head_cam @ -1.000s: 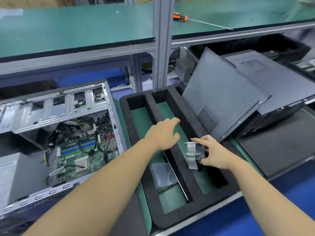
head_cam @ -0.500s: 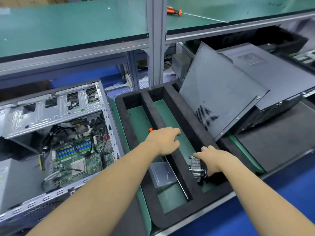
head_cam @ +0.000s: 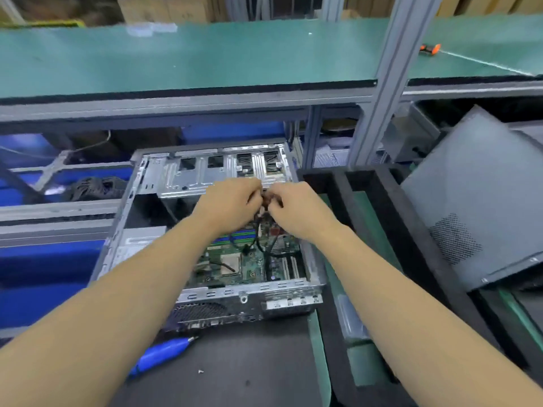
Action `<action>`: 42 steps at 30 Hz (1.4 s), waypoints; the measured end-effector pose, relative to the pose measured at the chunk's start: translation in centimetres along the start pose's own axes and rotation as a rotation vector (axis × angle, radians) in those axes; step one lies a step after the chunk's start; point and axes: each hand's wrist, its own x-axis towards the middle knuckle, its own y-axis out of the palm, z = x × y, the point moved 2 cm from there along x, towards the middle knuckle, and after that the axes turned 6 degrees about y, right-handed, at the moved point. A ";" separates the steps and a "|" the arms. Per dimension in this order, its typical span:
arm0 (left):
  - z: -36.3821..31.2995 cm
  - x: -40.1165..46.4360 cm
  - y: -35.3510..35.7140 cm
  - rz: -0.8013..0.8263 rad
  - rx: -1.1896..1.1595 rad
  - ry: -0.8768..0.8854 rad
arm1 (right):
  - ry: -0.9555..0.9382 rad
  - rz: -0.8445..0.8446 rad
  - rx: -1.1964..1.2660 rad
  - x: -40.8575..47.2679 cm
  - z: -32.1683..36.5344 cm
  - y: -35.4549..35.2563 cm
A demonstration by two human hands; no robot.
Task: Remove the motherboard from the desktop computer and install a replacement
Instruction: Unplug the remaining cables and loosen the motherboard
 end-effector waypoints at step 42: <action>6.7 -4.4 9.5 0.790 0.171 -0.014 | -0.110 0.419 -0.332 4.1 -0.3 12.7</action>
